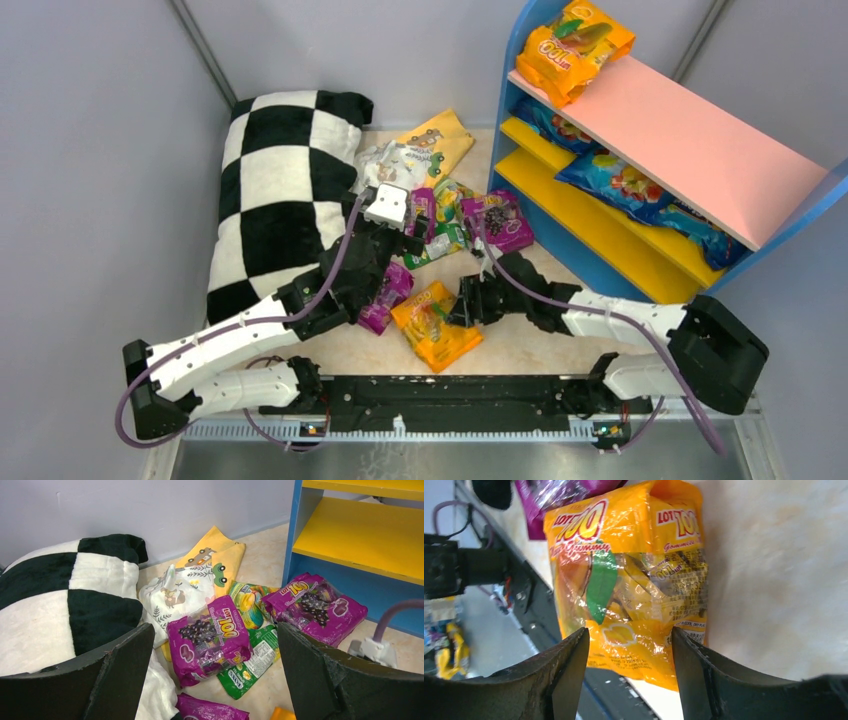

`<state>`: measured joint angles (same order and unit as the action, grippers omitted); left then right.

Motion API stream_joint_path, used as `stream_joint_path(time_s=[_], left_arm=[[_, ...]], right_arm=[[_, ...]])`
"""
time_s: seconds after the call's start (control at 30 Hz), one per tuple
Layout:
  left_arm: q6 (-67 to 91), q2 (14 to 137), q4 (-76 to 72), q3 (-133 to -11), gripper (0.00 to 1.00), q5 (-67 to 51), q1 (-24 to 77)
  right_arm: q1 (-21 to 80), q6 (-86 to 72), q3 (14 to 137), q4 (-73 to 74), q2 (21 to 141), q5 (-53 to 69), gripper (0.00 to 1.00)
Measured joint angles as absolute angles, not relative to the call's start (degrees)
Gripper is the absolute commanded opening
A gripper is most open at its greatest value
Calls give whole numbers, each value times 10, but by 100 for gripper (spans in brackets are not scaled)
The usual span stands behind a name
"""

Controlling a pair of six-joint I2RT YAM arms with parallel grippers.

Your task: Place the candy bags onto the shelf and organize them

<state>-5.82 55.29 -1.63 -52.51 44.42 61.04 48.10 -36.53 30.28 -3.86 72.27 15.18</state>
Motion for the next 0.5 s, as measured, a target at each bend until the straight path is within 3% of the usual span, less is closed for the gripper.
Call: stream_joint_path(time_s=[0.1, 0.2, 0.4, 0.5], left_arm=[[-57, 554, -15, -525, 98, 444, 610], [-57, 554, -13, -525, 98, 444, 610], [-57, 554, -12, -525, 98, 444, 610], [-57, 554, -12, -525, 98, 444, 610]], right_arm=[[514, -408, 288, -47, 702, 142, 85], [512, -430, 284, -39, 674, 106, 95], [490, -424, 281, -45, 658, 109, 96], [490, -401, 282, -51, 686, 142, 89]])
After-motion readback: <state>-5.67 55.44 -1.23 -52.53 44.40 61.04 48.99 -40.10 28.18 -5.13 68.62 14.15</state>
